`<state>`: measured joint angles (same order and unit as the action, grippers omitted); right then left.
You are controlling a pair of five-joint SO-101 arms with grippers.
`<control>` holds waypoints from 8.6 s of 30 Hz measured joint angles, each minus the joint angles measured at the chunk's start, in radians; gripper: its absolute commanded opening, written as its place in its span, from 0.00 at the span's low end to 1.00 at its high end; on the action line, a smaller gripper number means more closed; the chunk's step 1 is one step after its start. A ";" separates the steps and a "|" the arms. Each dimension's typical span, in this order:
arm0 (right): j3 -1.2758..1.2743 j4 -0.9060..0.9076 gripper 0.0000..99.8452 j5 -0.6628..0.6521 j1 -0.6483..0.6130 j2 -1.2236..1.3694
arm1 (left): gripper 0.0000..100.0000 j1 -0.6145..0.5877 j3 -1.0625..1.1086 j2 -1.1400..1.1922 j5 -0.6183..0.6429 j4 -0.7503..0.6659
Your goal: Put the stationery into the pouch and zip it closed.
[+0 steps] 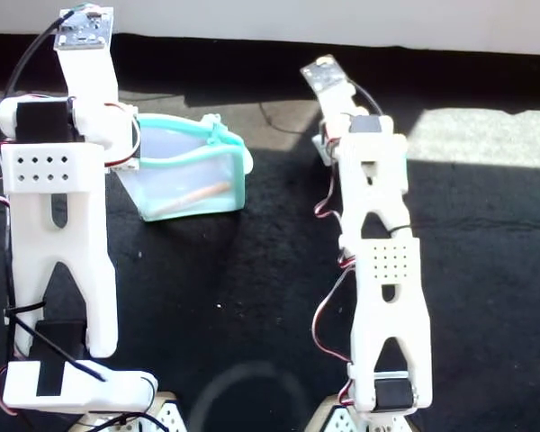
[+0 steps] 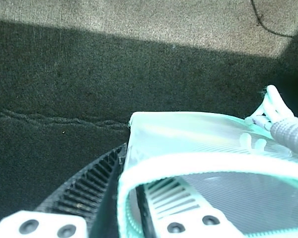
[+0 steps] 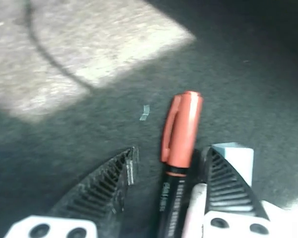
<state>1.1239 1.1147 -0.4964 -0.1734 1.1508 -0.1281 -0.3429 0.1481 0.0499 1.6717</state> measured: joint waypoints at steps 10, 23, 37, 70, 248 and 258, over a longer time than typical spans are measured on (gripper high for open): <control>0.046 -0.015 0.21 -0.002 -0.014 0.091 | 0.01 0.000 0.000 0.000 0.000 0.000; 0.140 0.058 0.01 0.009 -0.012 0.106 | 0.01 0.000 0.000 0.000 0.000 0.000; 0.517 0.624 0.01 0.183 -0.020 0.044 | 0.01 0.000 0.000 0.000 0.000 0.003; -1.791 -0.064 0.01 0.361 -0.043 -1.623 | 0.01 0.029 0.003 0.011 -0.005 -0.143; -1.028 -0.137 0.10 0.485 0.118 -1.131 | 0.01 0.049 -0.499 0.252 -0.296 0.081; -0.658 0.114 0.21 0.290 0.075 -0.589 | 0.01 0.049 -0.500 0.253 -0.302 0.081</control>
<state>0.4657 1.2283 -0.2064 -0.0982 0.5616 -0.0790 -0.8431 0.4012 -0.2524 1.7530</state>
